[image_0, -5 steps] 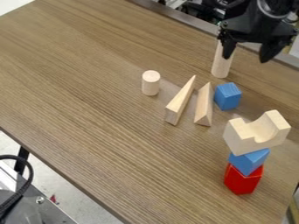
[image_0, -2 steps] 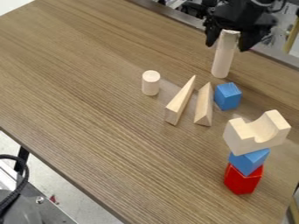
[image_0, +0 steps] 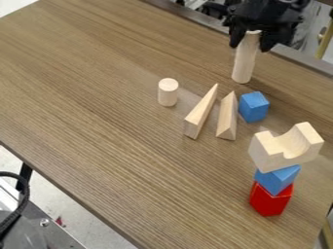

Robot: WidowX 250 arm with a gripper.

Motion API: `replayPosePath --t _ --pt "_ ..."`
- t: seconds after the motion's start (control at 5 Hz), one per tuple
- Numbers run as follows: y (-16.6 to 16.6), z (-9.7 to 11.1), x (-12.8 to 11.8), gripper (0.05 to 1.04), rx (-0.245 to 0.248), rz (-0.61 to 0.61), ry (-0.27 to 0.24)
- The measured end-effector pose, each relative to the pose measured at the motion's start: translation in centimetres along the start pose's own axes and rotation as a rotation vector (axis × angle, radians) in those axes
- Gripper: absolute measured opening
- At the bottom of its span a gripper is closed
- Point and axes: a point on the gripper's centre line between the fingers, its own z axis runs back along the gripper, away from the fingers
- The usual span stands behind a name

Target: Put the oblong in top of blue box

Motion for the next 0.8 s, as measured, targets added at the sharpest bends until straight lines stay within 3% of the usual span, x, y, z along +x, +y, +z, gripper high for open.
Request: replayPosePath --t 0.2,0.6,0.8 --pt "-0.1 0.0 0.1 0.478 -0.005 0.003 -0.002" --pt "0.2 0.0 0.2 0.475 -0.014 0.015 -0.027" --pt "0.4 2.4 0.9 0.475 -0.025 0.03 -0.064"
